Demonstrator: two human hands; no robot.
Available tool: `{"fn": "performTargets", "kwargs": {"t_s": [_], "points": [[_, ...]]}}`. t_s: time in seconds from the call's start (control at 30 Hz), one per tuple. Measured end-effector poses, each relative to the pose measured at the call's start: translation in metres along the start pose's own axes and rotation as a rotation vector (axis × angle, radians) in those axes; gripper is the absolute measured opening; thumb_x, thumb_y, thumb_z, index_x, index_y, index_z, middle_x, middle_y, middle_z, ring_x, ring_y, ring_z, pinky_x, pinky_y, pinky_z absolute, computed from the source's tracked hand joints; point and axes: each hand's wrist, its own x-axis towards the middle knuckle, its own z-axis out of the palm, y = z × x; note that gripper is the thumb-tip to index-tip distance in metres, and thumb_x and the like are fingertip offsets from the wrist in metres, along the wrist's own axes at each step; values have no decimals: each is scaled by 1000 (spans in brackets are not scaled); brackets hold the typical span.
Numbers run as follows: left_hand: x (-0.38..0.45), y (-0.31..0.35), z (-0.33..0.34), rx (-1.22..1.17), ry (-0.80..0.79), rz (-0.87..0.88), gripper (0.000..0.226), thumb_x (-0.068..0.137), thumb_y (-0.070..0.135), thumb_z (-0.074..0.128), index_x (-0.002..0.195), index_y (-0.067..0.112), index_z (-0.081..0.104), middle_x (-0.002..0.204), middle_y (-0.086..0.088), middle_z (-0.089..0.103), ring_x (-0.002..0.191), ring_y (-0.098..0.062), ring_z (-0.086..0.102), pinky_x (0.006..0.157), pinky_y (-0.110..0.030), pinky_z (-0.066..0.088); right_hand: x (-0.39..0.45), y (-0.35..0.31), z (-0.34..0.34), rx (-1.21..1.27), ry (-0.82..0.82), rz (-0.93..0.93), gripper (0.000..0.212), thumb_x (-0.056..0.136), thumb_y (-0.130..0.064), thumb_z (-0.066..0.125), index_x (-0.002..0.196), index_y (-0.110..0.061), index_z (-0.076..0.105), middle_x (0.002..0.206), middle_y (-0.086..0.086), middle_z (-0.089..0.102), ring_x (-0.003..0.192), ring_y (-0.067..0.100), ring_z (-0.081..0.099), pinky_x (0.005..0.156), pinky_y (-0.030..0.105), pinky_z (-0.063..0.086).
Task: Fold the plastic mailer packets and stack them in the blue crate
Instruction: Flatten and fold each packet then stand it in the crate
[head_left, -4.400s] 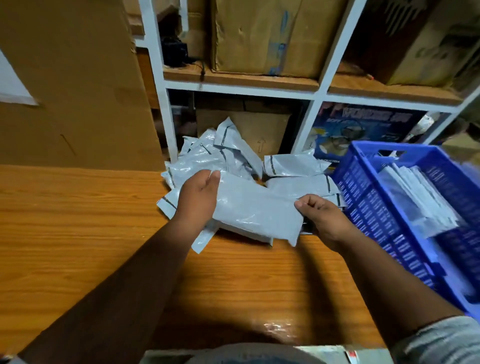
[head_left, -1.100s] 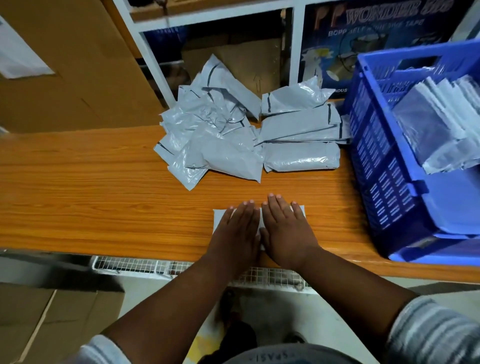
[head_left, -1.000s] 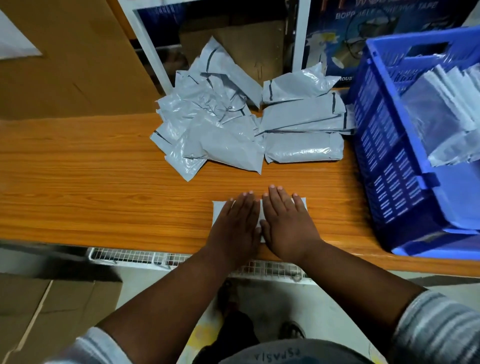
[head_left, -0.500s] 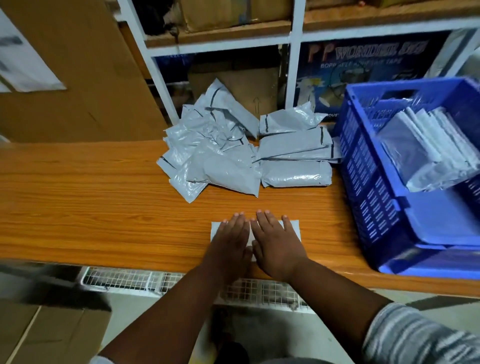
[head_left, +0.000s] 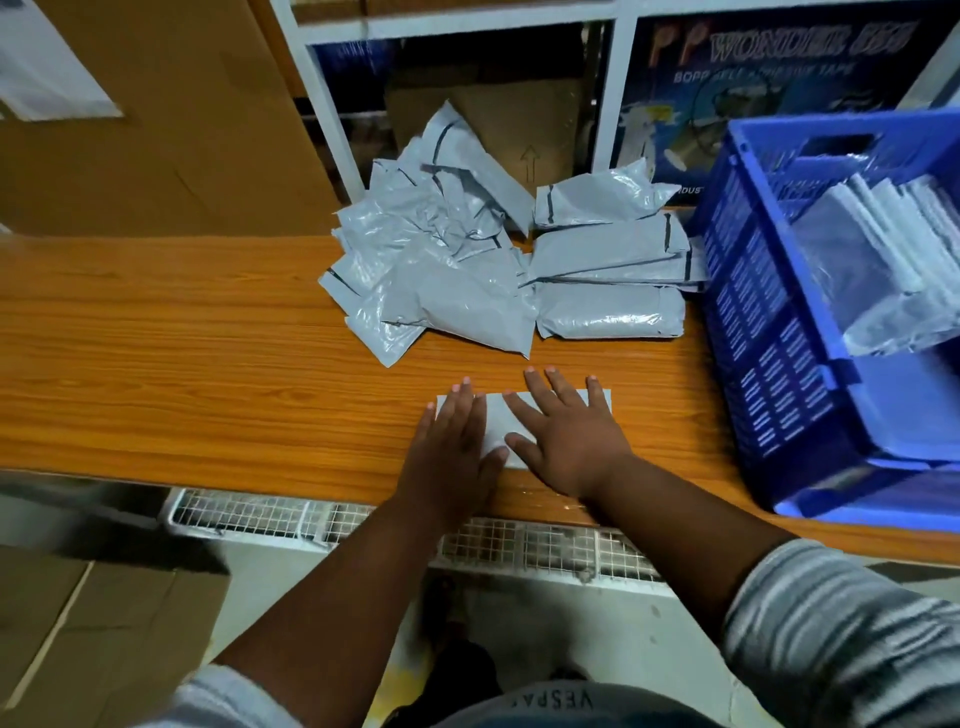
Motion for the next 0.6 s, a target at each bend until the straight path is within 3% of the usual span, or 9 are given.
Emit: {"fn": "performTargets", "kwargs": {"t_s": [0.1,0.2,0.33,0.43,0.6], "points": [[-16,2,-2,31,48,26,81,109,63,35,170,13,21,179,-11,7,166,-32,8,131,-61,11,1,15,-10,-44,5,-47,69,107,-69,12,169,-40,8,180,5,-1,166,30,-5,125,71,0],[-26,1,0,145,1,101,86,108,71,26,170,12,24,178,-13,15,164,-34,15,127,-64,19,-10,4,-16,-16,79,-68,68,109,-64,20,170,-34,14,180,9,4,165,33,0,127,68,4],[-22,2,1,155,-20,73,79,107,59,30,168,9,28,177,-15,19,164,-35,16,124,-65,22,-25,-39,6,0,91,-105,70,110,-60,13,171,-27,14,179,8,11,166,33,3,127,69,6],[-23,-1,5,139,-22,98,82,104,59,34,167,7,31,176,-17,20,164,-37,17,125,-67,21,-22,-42,18,15,46,-56,74,108,-63,5,172,-27,5,180,5,3,166,33,-4,127,68,1],[-22,-4,0,114,-89,98,91,100,69,33,169,9,24,178,-15,13,165,-35,10,125,-69,19,-14,-35,16,41,-43,-92,84,102,-72,10,172,-26,1,180,3,-4,165,30,-10,129,65,-1]]}}
